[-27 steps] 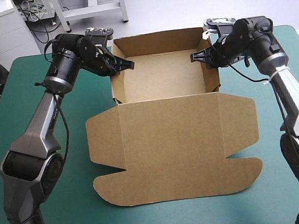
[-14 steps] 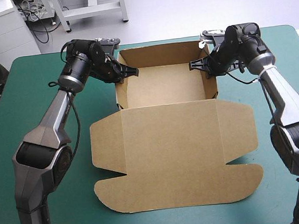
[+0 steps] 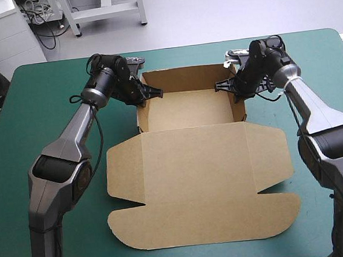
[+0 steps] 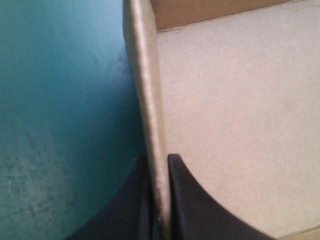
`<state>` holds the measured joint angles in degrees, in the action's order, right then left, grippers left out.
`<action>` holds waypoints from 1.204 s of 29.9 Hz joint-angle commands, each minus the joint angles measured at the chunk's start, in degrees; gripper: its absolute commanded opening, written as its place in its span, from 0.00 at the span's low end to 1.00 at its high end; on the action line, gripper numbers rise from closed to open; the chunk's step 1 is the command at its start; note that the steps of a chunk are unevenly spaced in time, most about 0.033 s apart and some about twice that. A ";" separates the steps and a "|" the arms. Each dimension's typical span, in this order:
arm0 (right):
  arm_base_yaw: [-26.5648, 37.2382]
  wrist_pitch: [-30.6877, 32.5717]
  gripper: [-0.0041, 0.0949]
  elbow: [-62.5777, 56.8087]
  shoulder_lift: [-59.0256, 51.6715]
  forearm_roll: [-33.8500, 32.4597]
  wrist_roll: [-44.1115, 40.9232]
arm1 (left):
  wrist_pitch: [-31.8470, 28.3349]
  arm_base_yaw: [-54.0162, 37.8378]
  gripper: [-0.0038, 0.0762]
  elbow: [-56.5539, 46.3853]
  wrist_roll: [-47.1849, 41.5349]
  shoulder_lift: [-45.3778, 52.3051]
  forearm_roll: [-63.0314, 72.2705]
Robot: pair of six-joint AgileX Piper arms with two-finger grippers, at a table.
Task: Fold the box
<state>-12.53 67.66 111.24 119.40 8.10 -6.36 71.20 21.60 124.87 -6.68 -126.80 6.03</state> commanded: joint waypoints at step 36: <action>-0.16 3.80 0.57 10.11 -14.92 -1.96 3.92 | 3.11 0.42 0.64 0.19 5.88 28.95 -3.52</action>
<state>-12.88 71.35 119.54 109.21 6.58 -3.02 72.03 21.67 125.40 -1.25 -105.37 3.05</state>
